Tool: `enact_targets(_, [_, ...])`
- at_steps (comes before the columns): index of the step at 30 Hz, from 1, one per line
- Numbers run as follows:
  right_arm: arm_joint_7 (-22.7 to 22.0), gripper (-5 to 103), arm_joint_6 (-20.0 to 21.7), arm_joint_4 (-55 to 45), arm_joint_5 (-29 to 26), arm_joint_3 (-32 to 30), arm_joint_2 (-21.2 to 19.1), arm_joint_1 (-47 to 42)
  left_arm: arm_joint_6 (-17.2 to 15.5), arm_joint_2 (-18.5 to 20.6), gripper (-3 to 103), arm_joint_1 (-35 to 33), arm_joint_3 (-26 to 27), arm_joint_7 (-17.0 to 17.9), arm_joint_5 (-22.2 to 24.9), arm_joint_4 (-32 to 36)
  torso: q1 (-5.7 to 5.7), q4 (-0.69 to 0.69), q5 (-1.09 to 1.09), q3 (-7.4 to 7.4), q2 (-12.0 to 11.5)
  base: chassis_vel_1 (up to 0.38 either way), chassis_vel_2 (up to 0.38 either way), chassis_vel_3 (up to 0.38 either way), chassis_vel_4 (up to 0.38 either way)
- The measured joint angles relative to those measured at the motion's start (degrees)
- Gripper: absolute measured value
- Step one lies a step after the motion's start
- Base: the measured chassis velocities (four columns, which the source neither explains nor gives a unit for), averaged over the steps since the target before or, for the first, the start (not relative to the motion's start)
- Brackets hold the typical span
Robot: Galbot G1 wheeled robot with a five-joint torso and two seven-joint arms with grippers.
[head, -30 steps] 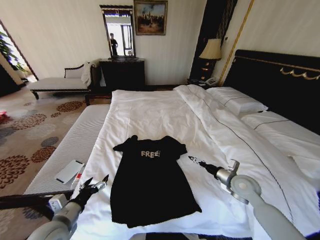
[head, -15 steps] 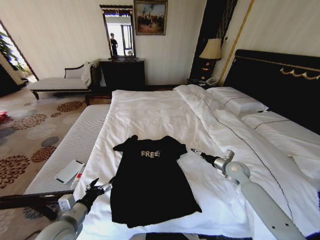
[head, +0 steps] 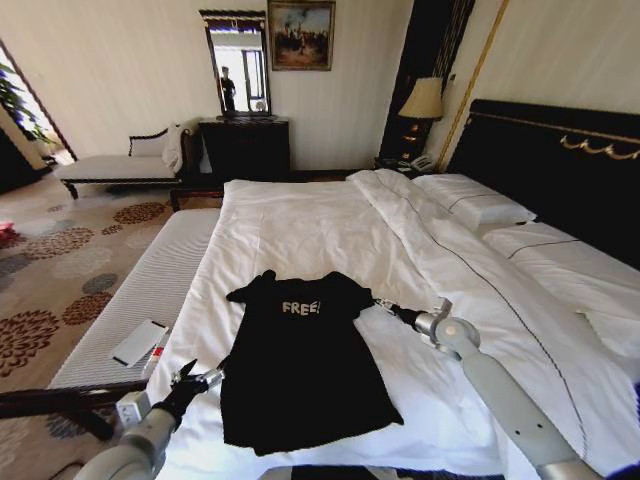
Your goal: Fold the clothes on the bed.
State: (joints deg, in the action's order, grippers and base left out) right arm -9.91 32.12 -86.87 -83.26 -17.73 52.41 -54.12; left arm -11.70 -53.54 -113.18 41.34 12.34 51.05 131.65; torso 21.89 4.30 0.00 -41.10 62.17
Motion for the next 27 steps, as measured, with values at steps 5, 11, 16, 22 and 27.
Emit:
enact_targets(5, [0.1,77,0.0,1.3,0.7,1.1,0.7,0.9,0.0,-0.1,100,0.0,0.2,0.1,0.0,-0.1,0.00,0.01,-0.01,0.00,0.0,0.000,0.000,0.000,0.000])
enact_targets(11, [0.1,75,0.0,2.7,1.0,1.3,1.1,1.4,0.0,-0.2,100,0.1,0.4,0.1,0.2,-0.4,0.00,0.01,0.00,0.00,0.0,0.000,0.000,0.000,0.000])
enact_targets(16, [0.3,66,0.0,3.7,1.1,1.2,1.4,1.8,0.0,-0.2,100,0.3,0.2,0.2,0.3,-0.6,0.00,0.01,0.00,0.00,0.0,0.000,0.000,0.000,0.000])
enact_targets(22, [0.9,54,-0.2,4.1,1.5,0.6,1.4,1.6,0.0,-0.2,100,0.5,-0.1,0.2,0.3,-0.9,0.00,0.01,0.00,0.00,0.0,0.000,0.000,0.000,0.000])
enact_targets(27, [1.1,44,-0.2,4.6,2.0,1.7,1.3,2.2,0.0,0.0,100,1.1,-0.5,0.4,0.3,-1.0,0.00,0.01,0.00,0.00,0.0,0.000,0.000,0.000,0.000])
